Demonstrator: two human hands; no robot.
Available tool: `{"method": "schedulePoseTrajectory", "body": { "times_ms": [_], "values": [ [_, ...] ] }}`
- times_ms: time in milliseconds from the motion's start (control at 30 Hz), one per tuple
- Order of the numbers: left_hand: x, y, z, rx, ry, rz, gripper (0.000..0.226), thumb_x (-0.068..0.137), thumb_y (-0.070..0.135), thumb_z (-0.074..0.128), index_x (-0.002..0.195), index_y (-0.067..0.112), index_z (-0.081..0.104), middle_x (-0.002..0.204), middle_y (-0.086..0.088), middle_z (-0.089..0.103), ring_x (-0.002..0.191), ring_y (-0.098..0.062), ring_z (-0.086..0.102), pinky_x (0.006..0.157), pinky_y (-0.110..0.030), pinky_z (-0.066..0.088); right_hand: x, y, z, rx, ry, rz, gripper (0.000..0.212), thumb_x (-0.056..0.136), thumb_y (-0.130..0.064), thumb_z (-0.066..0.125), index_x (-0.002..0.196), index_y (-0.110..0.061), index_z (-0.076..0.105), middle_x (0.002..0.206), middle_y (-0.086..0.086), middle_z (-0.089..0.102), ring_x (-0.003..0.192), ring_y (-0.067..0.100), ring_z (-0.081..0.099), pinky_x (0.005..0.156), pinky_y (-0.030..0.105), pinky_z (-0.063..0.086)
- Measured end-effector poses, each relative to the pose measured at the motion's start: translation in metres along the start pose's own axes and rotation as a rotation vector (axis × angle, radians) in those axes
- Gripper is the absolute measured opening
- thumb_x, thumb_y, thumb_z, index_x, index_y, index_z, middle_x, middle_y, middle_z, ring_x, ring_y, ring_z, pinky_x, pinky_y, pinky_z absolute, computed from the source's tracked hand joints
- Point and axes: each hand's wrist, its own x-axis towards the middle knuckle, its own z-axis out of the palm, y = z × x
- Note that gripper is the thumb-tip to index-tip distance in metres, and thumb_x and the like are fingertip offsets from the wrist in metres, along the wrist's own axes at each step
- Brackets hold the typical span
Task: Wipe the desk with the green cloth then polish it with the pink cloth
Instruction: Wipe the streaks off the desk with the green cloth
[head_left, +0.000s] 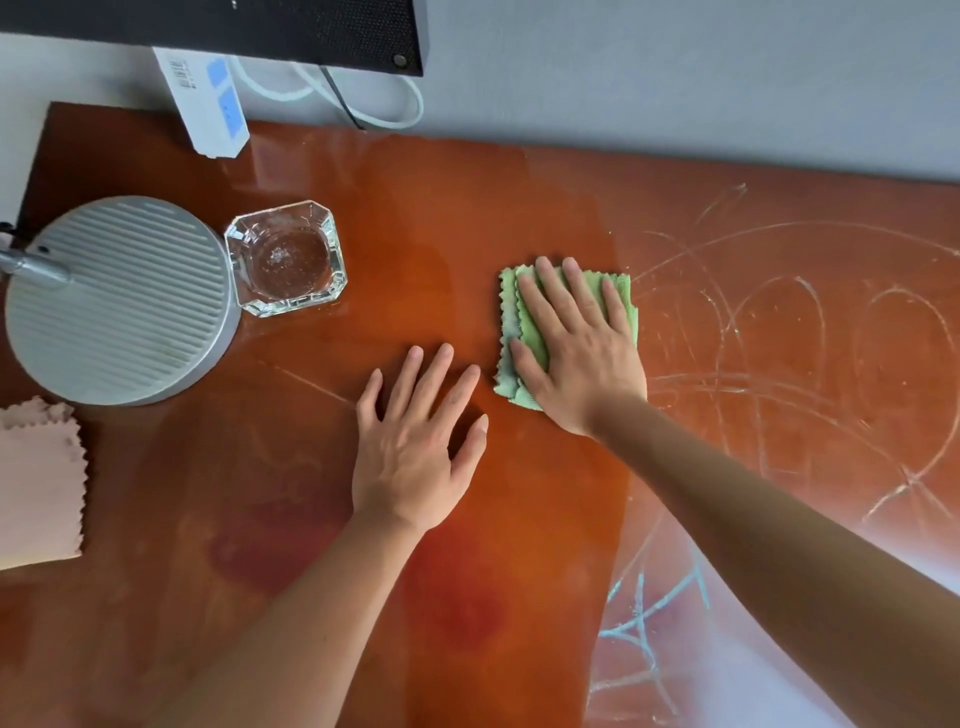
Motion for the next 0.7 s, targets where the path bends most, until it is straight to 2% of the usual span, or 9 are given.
{"method": "schedulePoseTrajectory", "body": {
  "times_ms": [267,500,600,700],
  "values": [
    [0.001,0.001,0.001,-0.033,0.039,-0.002,0.048,0.102,0.048,0.046,0.145,0.028,0.053,0.159,-0.003,0.041,0.150,-0.028,0.033,0.119,-0.057,0.023,0.064,0.009,-0.011,0.047,0.032,0.116,0.072,0.100,-0.062,0.011,0.163,-0.026,0.011,0.171,-0.002,0.007,0.157,0.020,-0.003,0.127,0.049,-0.001],
    [-0.001,0.001,0.003,-0.029,0.044,-0.002,0.048,0.102,0.048,0.046,0.145,0.030,0.053,0.160,-0.001,0.041,0.150,-0.028,0.034,0.120,-0.055,0.023,0.152,0.019,-0.027,0.046,0.024,0.098,0.073,0.098,-0.060,0.012,0.162,-0.025,0.015,0.171,-0.002,0.011,0.157,0.022,0.002,0.126,0.050,-0.001],
    [0.000,0.001,0.002,-0.017,0.032,0.004,0.048,0.102,0.048,0.046,0.146,0.030,0.052,0.160,-0.001,0.040,0.150,-0.028,0.034,0.120,-0.055,0.022,0.160,0.017,-0.030,0.054,0.030,0.090,0.072,0.098,-0.058,0.013,0.162,-0.024,0.018,0.170,-0.001,0.014,0.157,0.023,0.004,0.126,0.051,0.000],
    [-0.001,0.000,0.002,-0.006,0.018,0.005,0.049,0.102,0.049,0.045,0.146,0.030,0.051,0.161,-0.001,0.039,0.150,-0.027,0.033,0.120,-0.055,0.022,0.154,0.020,-0.030,0.054,0.030,0.047,0.072,0.099,-0.059,0.012,0.163,-0.025,0.013,0.171,-0.001,0.010,0.157,0.023,0.002,0.126,0.051,-0.001]
  ]
}}
